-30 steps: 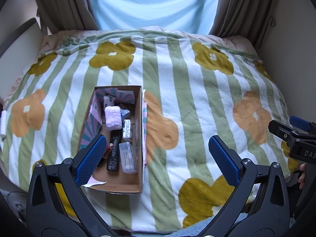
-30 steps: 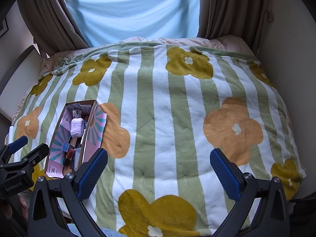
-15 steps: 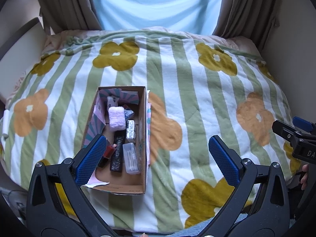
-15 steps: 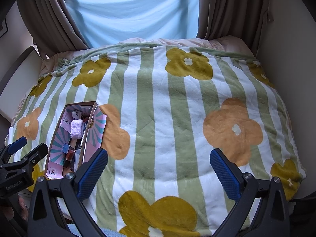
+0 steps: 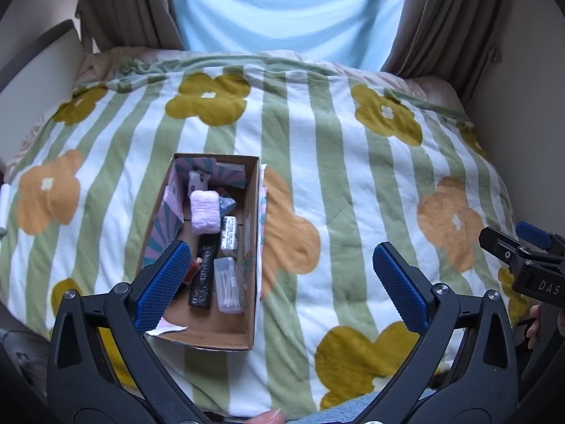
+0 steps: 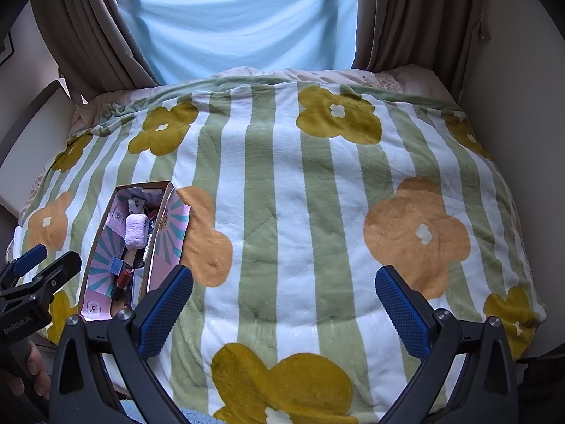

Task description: Organize objects

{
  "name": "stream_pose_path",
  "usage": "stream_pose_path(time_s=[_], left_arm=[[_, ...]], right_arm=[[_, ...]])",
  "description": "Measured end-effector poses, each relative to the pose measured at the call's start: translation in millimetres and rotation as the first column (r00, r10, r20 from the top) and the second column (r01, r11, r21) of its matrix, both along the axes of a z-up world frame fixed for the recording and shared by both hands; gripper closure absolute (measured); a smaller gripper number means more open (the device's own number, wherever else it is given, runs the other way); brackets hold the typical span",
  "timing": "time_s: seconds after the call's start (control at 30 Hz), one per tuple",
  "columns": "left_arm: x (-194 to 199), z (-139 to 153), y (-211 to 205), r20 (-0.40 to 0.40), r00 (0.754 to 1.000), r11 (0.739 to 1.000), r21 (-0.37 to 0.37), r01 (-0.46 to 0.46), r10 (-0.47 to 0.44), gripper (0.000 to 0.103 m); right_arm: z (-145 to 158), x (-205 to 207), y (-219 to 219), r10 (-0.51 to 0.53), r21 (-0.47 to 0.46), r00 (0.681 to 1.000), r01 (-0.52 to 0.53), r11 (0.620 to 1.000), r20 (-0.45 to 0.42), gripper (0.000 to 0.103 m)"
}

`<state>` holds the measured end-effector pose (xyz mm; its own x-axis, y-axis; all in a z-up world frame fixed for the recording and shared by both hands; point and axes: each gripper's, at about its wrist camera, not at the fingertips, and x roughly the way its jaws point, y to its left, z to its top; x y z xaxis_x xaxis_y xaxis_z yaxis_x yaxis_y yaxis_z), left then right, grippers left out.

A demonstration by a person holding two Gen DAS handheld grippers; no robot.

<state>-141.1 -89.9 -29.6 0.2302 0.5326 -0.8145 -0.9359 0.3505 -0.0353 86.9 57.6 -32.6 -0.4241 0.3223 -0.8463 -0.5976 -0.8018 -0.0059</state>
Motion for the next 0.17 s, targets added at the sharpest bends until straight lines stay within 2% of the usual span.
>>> stream_pose_path(time_s=[0.17], left_arm=[[5.7,-0.9,1.9,-0.027,1.0,1.0,0.024,0.005,-0.004,0.0]], right_arm=[[-1.7,-2.0,3.1,0.0,-0.007,1.0,0.0,1.0,0.009,0.001]])
